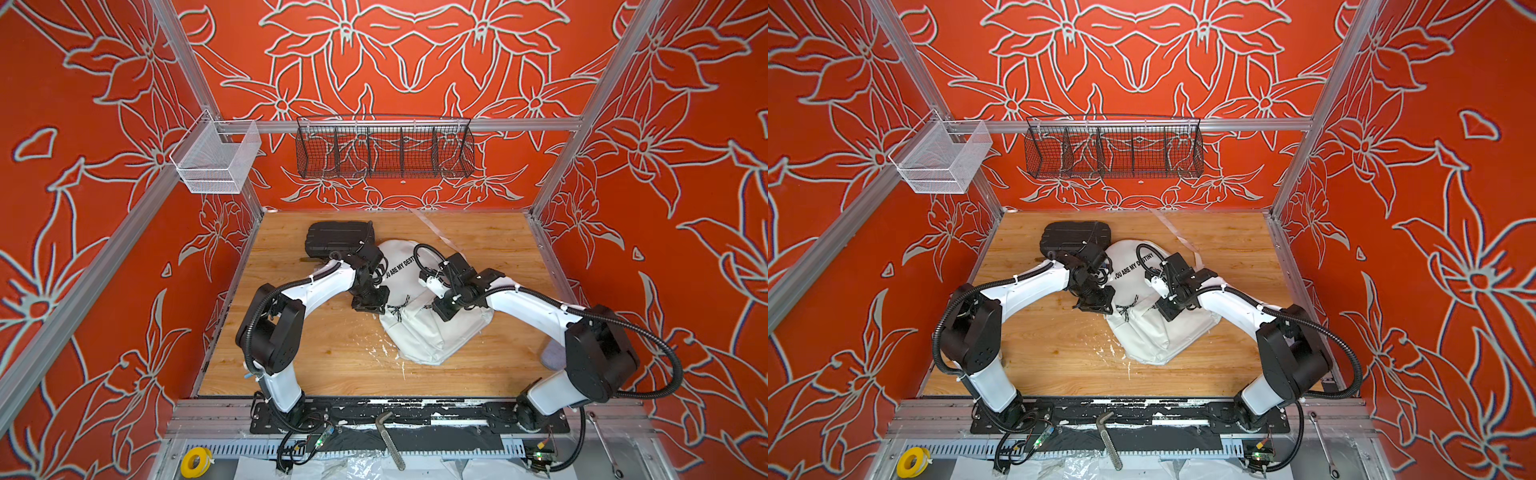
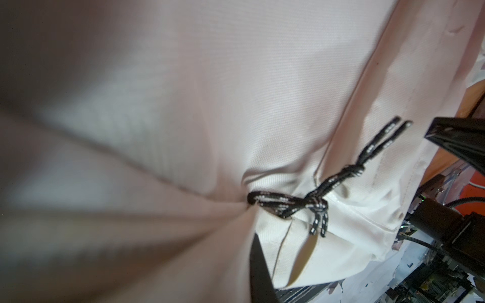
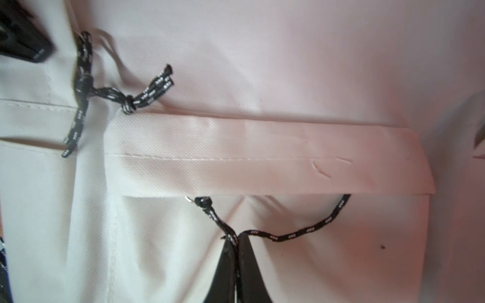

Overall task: Pack books, pencil case, and school supplies into a backpack
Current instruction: Unzip the student bag at the center of the table.

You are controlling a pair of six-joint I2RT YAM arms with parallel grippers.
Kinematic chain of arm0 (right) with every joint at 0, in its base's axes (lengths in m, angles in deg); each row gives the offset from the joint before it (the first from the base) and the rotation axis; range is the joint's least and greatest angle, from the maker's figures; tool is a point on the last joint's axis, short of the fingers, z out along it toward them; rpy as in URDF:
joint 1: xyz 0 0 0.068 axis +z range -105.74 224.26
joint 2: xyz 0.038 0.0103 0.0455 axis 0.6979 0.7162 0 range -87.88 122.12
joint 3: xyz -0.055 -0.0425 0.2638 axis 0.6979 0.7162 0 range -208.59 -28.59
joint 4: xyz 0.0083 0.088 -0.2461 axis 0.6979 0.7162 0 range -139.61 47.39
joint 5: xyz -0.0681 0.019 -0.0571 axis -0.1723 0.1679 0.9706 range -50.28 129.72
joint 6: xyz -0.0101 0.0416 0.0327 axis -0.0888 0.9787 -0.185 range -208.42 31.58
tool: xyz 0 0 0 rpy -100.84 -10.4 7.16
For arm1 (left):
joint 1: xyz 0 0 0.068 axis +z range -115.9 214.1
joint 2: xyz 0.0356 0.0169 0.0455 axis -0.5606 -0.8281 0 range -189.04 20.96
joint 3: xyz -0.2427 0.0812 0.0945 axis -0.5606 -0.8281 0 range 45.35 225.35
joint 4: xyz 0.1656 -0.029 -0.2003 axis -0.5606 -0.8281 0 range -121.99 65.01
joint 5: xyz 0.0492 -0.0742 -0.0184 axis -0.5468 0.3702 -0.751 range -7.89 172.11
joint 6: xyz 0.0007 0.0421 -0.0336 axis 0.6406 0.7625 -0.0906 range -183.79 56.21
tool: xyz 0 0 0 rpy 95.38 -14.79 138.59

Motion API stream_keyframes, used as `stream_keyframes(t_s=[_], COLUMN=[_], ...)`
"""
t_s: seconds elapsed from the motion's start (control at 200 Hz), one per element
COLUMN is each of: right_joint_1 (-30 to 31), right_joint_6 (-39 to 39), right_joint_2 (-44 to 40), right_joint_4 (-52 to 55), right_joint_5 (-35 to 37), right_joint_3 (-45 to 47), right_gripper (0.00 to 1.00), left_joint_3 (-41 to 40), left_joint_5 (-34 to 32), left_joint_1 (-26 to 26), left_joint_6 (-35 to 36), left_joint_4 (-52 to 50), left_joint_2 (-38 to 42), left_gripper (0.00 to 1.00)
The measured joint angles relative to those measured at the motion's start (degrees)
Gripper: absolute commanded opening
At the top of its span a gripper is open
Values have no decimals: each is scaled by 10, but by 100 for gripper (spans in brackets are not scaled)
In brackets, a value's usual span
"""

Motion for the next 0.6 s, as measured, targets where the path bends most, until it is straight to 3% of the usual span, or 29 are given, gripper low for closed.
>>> stream_keyframes(t_s=[0.6], right_joint_1=[-47], right_joint_6=[78], right_joint_2=[26], right_joint_4=[20], right_joint_5=[21], right_joint_3=[-34], right_gripper=[0], left_joint_3=[-9], left_joint_5=[14], left_joint_1=[65], left_joint_6=[78], left_joint_4=[-45], left_joint_2=[35], left_gripper=[0])
